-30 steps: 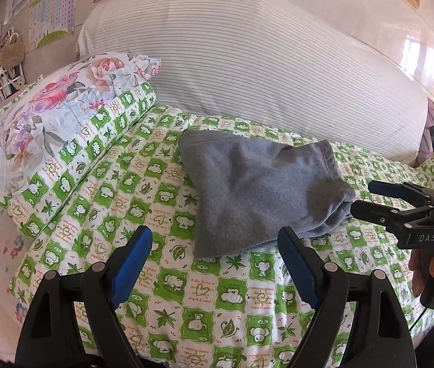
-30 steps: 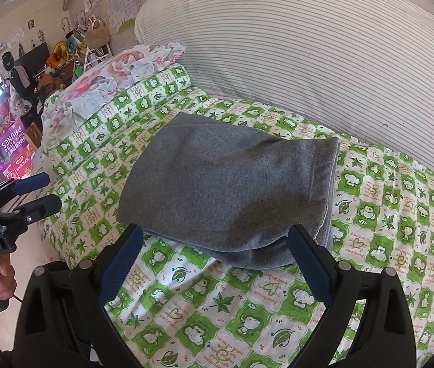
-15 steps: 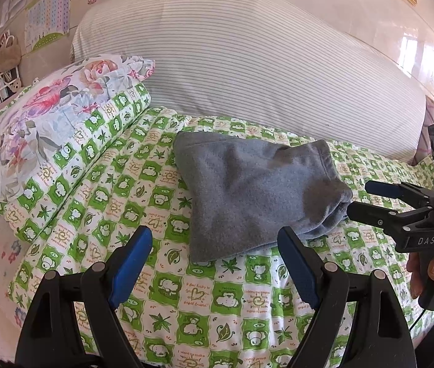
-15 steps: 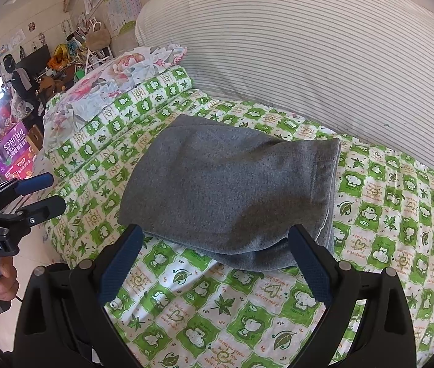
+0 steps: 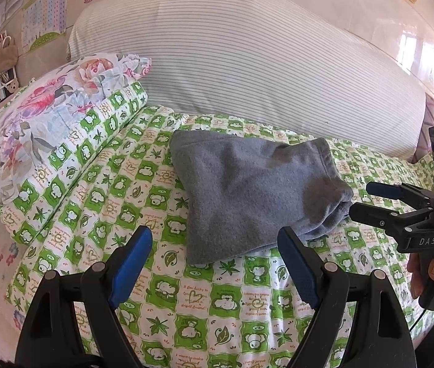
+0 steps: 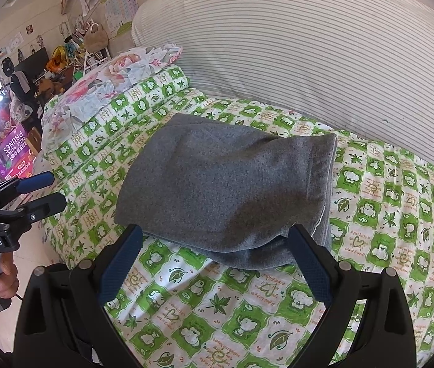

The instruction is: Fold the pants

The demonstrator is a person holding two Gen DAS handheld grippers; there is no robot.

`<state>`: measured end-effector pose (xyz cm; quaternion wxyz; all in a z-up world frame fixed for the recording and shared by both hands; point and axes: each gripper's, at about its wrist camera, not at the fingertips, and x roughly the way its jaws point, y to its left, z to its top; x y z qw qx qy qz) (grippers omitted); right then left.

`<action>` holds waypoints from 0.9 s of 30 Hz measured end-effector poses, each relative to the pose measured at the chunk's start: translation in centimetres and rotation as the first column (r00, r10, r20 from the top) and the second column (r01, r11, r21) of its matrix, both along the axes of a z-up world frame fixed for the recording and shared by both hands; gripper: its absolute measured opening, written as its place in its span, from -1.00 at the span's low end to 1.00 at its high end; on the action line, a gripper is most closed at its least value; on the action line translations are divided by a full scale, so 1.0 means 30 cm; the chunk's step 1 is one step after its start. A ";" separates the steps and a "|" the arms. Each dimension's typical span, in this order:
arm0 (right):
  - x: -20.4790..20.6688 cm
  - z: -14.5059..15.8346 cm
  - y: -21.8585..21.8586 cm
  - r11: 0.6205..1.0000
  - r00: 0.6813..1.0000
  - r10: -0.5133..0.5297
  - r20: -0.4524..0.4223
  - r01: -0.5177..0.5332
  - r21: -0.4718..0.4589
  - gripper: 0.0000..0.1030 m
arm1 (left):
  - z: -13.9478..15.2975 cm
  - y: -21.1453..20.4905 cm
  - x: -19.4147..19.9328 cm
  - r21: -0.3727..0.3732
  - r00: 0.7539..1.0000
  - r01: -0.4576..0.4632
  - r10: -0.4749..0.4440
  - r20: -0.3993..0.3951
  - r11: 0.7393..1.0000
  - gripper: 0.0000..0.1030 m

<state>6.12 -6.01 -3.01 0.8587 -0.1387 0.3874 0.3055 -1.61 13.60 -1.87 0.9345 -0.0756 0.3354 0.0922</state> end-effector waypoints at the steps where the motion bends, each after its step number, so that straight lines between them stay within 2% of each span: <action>1: 0.000 0.000 0.000 1.000 1.000 -0.001 0.001 0.001 -0.001 0.87 | 0.000 0.000 0.001 -0.002 1.000 0.001 -0.001 0.000 1.000 0.64; 27: 0.018 -0.021 -0.016 1.000 1.000 -0.009 -0.013 0.009 0.010 0.87 | -0.020 0.019 0.038 -0.028 0.999 0.019 -0.020 -0.033 0.999 0.65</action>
